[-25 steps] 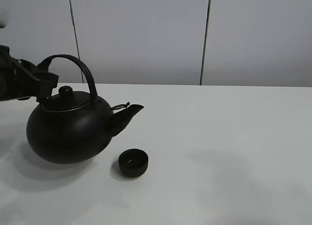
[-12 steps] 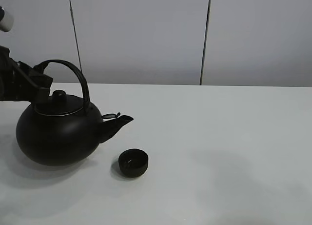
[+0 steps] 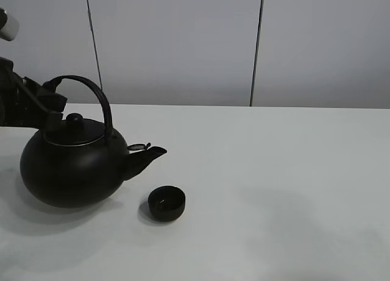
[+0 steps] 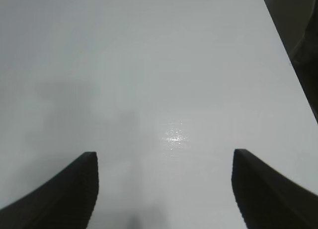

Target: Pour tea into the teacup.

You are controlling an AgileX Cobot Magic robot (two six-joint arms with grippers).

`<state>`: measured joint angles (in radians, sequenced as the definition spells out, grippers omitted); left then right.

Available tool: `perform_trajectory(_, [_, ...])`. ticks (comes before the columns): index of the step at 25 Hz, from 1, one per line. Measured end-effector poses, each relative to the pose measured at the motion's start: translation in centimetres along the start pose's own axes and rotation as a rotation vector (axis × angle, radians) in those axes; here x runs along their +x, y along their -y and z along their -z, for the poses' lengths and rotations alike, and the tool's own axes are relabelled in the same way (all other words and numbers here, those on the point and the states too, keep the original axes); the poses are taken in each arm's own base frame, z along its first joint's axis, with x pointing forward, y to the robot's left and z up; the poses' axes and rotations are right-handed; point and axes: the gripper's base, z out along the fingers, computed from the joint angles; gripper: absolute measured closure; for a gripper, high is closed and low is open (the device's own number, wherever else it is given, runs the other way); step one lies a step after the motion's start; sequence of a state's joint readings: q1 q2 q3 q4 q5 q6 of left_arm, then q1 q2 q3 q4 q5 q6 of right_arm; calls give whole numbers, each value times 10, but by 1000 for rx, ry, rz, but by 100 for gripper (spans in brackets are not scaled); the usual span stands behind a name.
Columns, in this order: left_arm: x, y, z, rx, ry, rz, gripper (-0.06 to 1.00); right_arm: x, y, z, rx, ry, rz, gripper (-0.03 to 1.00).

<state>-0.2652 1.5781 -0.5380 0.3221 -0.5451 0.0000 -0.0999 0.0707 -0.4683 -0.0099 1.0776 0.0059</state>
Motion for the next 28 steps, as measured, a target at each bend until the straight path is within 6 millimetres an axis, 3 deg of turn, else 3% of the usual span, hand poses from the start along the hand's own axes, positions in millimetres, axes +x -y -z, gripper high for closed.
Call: perform_trajectory(28, [0, 1, 0, 11, 1, -122, 83, 0, 0, 0, 0, 0, 0, 45])
